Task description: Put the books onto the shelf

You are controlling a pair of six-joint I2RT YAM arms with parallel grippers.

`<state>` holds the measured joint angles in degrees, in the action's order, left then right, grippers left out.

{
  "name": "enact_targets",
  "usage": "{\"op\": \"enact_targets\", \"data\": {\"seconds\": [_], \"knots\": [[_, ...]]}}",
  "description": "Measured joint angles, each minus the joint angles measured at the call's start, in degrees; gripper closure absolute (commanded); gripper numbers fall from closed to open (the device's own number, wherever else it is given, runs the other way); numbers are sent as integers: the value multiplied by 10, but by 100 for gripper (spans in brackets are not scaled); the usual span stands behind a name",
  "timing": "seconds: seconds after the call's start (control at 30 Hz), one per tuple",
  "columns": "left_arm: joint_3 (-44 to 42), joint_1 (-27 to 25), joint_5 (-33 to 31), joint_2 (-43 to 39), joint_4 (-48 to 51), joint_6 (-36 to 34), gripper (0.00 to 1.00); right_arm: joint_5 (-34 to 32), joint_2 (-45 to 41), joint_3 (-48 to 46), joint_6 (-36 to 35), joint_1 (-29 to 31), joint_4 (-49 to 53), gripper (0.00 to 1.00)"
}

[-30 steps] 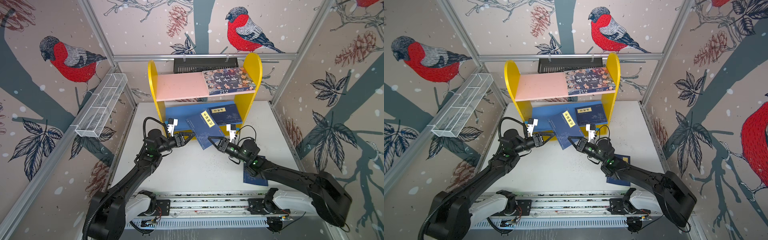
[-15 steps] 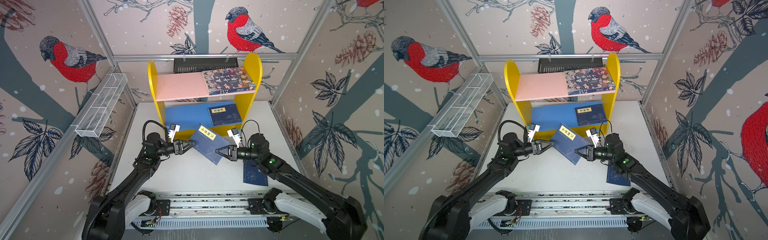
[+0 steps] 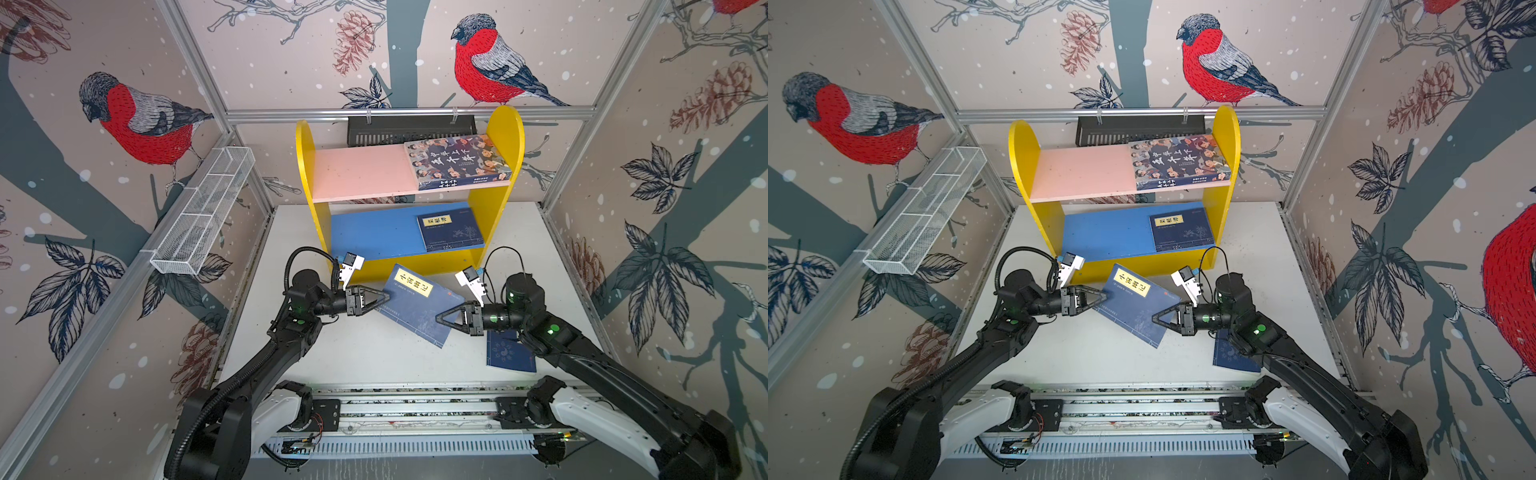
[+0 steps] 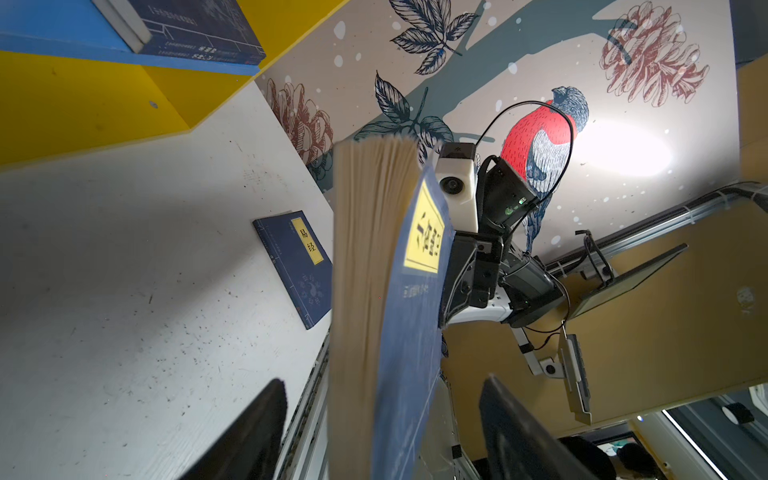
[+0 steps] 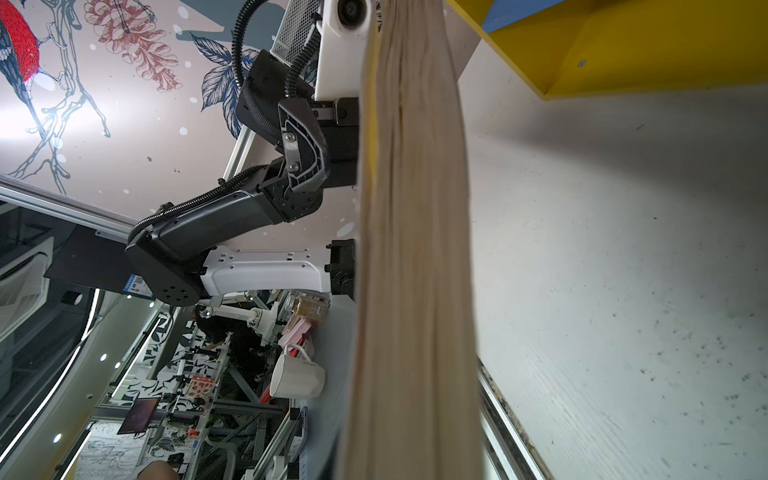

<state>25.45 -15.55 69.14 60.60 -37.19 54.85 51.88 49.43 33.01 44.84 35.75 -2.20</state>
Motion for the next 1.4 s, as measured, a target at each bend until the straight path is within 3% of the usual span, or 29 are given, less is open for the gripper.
{"op": "enact_targets", "data": {"seconds": [0.2,0.33,0.43,0.47,0.53,0.57,0.67,0.8,1.03,1.23,1.4], "knots": [[0,-9,14,9,-18,35,54,6,22,12,-4,2,1,96],[-1,-15,14,13,-22,51,74,14,49,28,-16,6,0,96],[-4,-17,14,12,-24,54,98,25,75,46,-34,7,8,93],[-4,-17,13,11,-24,54,100,27,83,52,-43,6,18,90],[-4,-17,10,7,-23,52,100,30,99,64,-52,5,33,62],[-4,-17,5,5,-23,52,100,26,108,69,-58,3,37,53],[3,-19,-3,0,-16,47,100,7,124,80,-65,-8,47,44],[41,-19,-34,5,11,24,100,-49,119,82,-54,-48,49,39],[102,-10,-83,73,53,11,100,-141,44,57,23,-129,46,36],[105,-1,-110,133,-22,116,100,-197,-43,27,110,-137,13,33],[108,0,-115,162,-107,191,100,-255,-83,-5,182,-95,-14,33]]}}
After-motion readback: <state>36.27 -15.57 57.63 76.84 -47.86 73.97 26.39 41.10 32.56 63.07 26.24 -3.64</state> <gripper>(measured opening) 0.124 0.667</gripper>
